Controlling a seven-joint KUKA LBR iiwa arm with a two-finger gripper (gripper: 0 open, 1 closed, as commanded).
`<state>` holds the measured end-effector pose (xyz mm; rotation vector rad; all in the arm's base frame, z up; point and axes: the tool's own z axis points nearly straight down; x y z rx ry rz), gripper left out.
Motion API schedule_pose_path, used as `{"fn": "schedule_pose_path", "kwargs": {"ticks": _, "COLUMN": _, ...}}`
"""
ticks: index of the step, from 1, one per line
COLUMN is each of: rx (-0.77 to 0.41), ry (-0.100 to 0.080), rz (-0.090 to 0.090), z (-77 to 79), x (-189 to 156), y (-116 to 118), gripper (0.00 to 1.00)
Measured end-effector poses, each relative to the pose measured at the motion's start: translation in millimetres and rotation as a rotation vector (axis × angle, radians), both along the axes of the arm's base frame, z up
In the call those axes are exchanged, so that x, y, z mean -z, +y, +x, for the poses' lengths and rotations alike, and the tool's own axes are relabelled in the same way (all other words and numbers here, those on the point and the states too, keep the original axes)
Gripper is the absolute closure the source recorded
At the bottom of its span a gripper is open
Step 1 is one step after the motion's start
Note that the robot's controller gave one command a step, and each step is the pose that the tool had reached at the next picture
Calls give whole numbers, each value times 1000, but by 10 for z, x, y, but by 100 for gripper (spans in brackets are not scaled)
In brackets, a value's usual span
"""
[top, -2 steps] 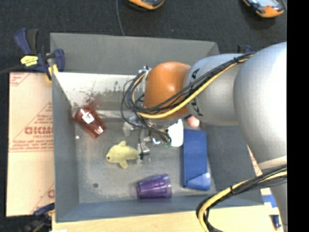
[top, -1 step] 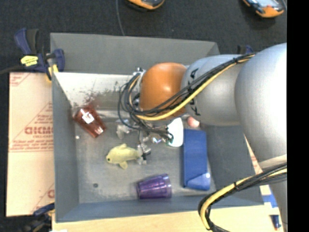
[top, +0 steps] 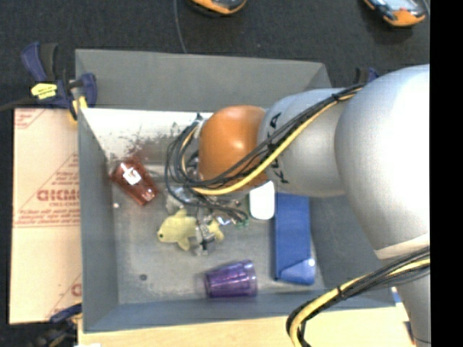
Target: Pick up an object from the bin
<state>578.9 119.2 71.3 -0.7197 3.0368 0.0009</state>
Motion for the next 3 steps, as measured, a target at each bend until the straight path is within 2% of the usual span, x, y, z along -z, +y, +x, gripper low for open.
{"fn": "schedule_pose_path", "kwargs": {"ticks": 1, "rx": 25, "ry": -3, "rz": 1, "z": -300, "x": 10, "y": -306, "gripper": 100}}
{"fn": "schedule_pose_path", "kwargs": {"ticks": 2, "rx": 26, "ry": -3, "rz": 2, "z": -301, "x": 9, "y": -304, "gripper": 100}}
{"fn": "schedule_pose_path", "kwargs": {"ticks": 3, "rx": 68, "ry": 2, "rz": 1, "z": -340, "x": -631, "y": -334, "gripper": 100}}
